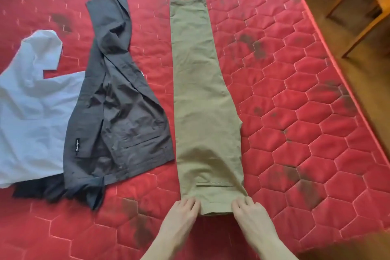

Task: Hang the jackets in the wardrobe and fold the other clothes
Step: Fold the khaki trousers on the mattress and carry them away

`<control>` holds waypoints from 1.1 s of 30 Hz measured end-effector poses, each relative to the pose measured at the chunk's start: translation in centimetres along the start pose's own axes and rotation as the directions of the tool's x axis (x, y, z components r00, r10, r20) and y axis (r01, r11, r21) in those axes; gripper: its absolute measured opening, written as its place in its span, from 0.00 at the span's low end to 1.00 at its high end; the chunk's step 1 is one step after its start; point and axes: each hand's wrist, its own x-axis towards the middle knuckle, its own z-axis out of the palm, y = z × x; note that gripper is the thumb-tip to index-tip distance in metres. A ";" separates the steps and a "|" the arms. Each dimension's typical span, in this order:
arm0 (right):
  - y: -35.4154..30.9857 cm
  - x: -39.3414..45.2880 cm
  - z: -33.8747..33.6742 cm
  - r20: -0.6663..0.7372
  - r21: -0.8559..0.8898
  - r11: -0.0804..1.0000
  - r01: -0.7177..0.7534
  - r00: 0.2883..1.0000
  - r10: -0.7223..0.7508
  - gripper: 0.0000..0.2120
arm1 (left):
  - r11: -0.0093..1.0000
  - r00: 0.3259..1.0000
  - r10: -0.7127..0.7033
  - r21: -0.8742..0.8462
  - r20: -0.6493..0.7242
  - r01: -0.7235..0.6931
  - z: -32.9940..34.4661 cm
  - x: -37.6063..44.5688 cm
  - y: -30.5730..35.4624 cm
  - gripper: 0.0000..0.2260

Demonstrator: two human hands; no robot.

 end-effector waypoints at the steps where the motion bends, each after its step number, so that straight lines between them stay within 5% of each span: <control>1: -0.1 -0.3 1.4 -0.009 0.027 1.000 -0.001 1.000 0.001 0.30 | 0.999 1.000 -0.027 -0.029 0.002 0.027 1.2 -0.2 0.3 0.29; 3: -0.2 -0.1 3.0 -0.078 0.148 0.988 0.044 0.996 -0.032 0.35 | 0.994 0.996 -0.063 -0.092 -0.056 0.058 2.9 -0.2 0.5 0.33; 8: -1.4 6.1 4.0 -0.350 0.252 0.962 0.100 0.937 -0.006 0.26 | 0.967 0.943 -0.202 -0.210 -0.265 0.148 4.6 2.9 -0.3 0.27; 16: -1.1 18.6 5.6 -0.410 0.254 0.966 0.047 0.910 0.063 0.26 | 0.922 0.844 -0.370 -0.267 -0.388 0.282 4.6 13.1 -4.1 0.28; 22: 2.8 18.9 9.0 -0.398 0.253 0.963 -0.098 0.896 0.196 0.29 | 0.955 0.861 -0.295 -0.147 -0.414 0.256 6.3 15.2 -7.3 0.31; 26: 3.9 18.3 9.4 -0.335 0.439 0.874 -0.207 0.865 0.373 0.31 | 0.969 0.869 -0.247 -0.112 -0.430 0.221 6.6 14.9 -7.8 0.32; 33: 7.1 15.4 10.7 -0.373 0.316 0.948 0.049 0.925 0.077 0.32 | 0.998 0.937 0.065 0.036 -0.342 -0.056 7.2 11.5 -10.3 0.35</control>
